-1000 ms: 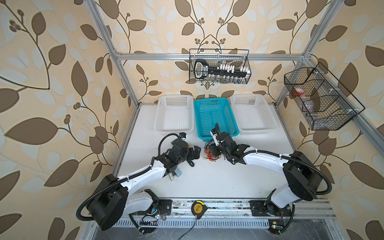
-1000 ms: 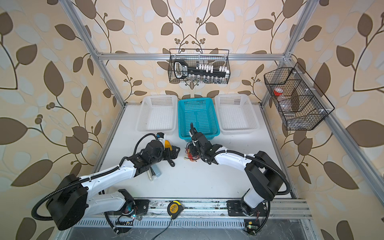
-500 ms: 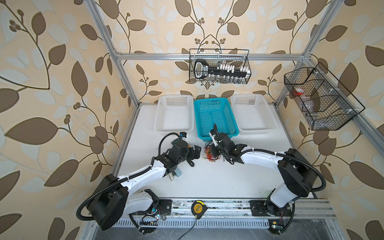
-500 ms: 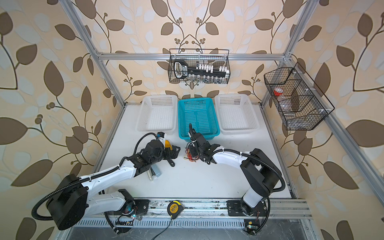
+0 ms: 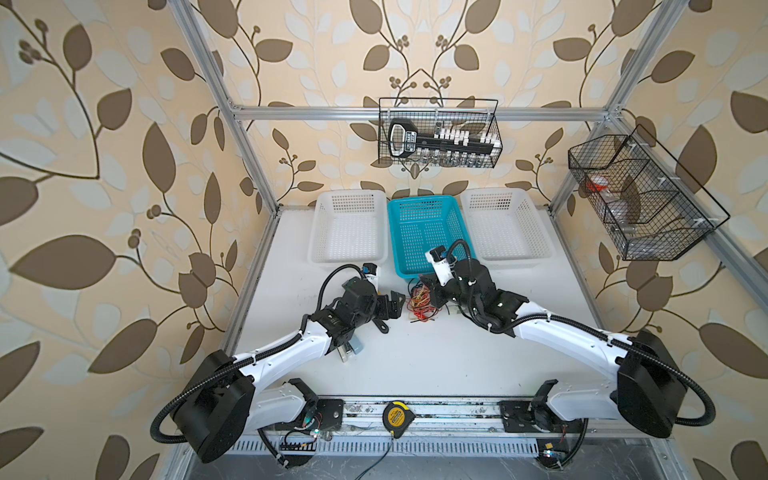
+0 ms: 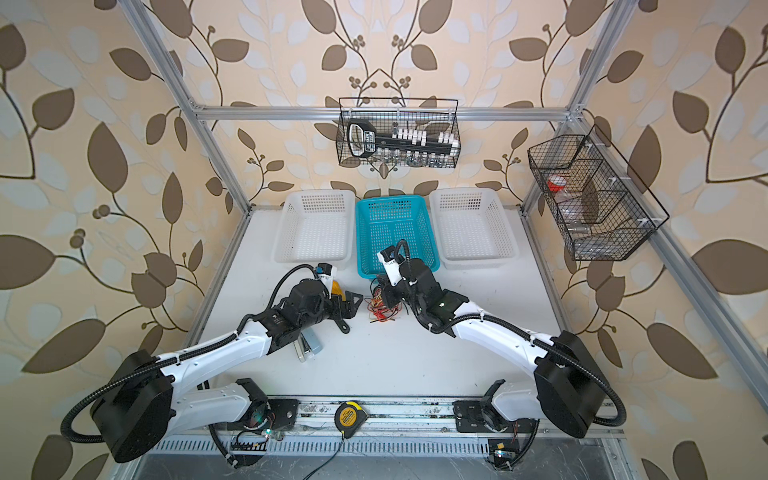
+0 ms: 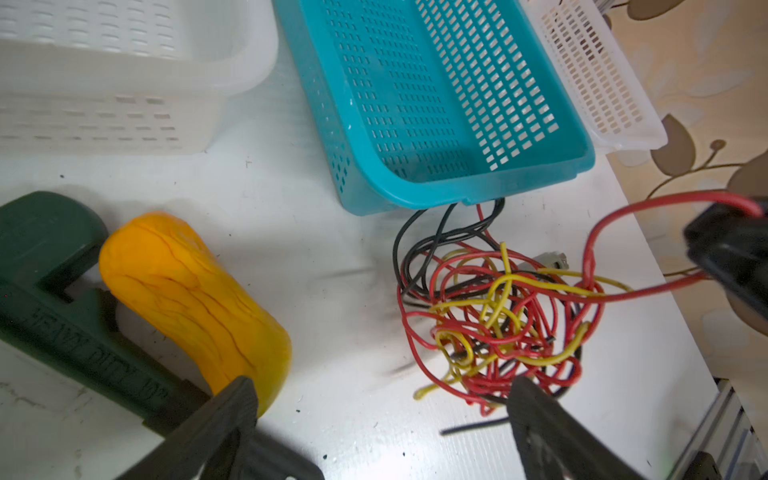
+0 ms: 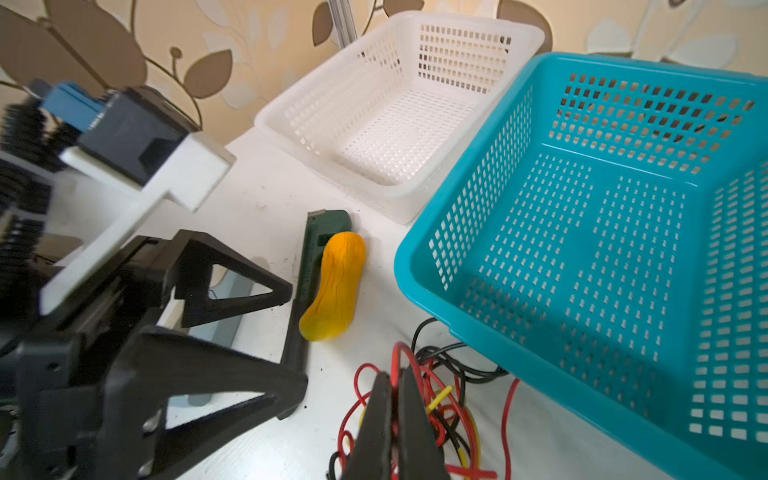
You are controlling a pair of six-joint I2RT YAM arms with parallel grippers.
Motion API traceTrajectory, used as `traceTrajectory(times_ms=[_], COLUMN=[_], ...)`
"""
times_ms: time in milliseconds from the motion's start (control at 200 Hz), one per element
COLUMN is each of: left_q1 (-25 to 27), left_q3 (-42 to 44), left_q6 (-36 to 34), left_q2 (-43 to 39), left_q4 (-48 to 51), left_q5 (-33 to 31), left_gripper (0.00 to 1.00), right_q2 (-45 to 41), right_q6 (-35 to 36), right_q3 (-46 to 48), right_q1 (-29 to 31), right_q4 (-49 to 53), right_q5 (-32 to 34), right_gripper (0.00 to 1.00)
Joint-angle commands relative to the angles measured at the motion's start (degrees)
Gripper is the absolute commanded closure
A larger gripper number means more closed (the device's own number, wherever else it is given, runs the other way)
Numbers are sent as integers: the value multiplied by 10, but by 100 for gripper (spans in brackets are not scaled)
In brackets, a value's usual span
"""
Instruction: Untangle the cables
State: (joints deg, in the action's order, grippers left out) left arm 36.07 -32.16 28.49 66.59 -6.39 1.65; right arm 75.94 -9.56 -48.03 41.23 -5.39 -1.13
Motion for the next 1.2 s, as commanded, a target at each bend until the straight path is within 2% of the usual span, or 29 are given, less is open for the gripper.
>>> traceTrajectory(times_ms=[0, 230, 460, 710, 935, 1195], left_q1=[6, 12, 13, 13, 13, 18], left_q3=[-5, -22, -40, -58, -68, -70], left_q6=[-25, -35, -9, 38, 48, 60], left_q2=[-29, -17, 17, 71, 103, 139], left_q4=[-33, -32, 2, 11, 0, -48], left_q5=[29, 61, 7, -26, -8, 8], left_gripper=[8, 20, 34, 34, 34, 36], right_q2=[-17, -45, -67, -67, -56, -61], right_q6=[10, -1, 16, 7, -9, -7], right_q3=[12, 22, 51, 110, 154, 163], right_q1=[-10, -14, -26, -44, -46, -46], right_q4=[-30, -51, -56, -75, -107, -114], right_q5=[-55, -112, -127, -111, -105, -102], right_gripper=[100, 100, 100, 100, 100, 100])
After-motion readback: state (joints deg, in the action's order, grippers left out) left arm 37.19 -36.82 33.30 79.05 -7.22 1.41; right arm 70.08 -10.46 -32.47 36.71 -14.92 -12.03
